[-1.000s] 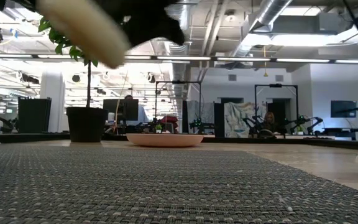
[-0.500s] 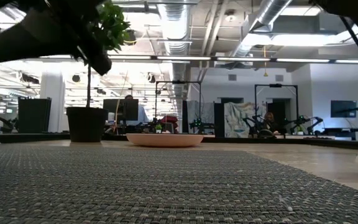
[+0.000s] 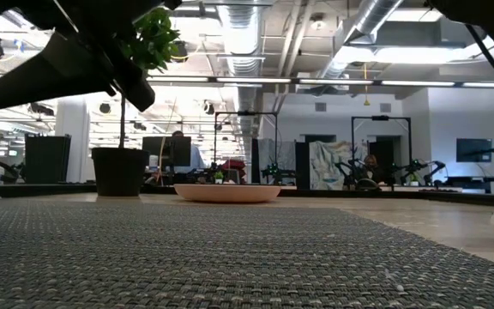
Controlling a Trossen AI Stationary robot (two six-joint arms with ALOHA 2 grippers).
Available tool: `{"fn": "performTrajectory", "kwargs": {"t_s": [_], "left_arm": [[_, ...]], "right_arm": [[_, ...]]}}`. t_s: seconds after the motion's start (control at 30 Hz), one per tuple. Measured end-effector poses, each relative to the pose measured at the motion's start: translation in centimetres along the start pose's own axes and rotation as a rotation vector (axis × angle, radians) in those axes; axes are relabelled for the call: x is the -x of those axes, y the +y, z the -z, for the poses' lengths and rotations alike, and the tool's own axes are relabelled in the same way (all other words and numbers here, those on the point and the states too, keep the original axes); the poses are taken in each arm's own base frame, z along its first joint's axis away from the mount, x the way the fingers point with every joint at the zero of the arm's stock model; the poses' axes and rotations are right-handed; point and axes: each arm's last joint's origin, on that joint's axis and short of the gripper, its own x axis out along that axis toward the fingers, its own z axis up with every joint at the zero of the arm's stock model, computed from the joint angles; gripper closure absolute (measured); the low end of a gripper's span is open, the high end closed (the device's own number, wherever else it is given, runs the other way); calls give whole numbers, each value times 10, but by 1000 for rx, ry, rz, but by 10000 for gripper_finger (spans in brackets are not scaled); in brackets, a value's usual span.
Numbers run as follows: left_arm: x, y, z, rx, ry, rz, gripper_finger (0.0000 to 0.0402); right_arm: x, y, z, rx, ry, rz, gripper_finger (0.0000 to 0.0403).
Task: Pick & Place donuts
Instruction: Put the big light blue donut on the blue plate
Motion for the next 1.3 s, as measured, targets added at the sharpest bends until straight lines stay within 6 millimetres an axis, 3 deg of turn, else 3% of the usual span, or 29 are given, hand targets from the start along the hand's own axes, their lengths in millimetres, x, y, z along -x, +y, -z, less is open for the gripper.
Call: {"fn": "performTrajectory", "kwargs": {"t_s": [0.27, 0.73, 0.97, 1.07, 1.2, 1.3], "left_arm": [[0, 0, 0, 12, 0, 0, 402], [0, 0, 0, 19, -2, 1, 402], [0, 0, 0, 32, -2, 1, 402], [0, 0, 0, 46, -2, 1, 402], [0, 0, 0, 62, -2, 1, 402], [0, 0, 0, 63, -2, 1, 402]], "right_arm": [[0, -1, 1, -2, 19, -14, 159], [7, -19, -9, -52, 119, -120, 158], [13, -3, -18, 26, 61, -312, 158], [11, -1, -17, 30, 61, -317, 158], [9, -13, -12, 9, 124, -258, 160], [19, -17, -20, 12, 108, -250, 174]]}}
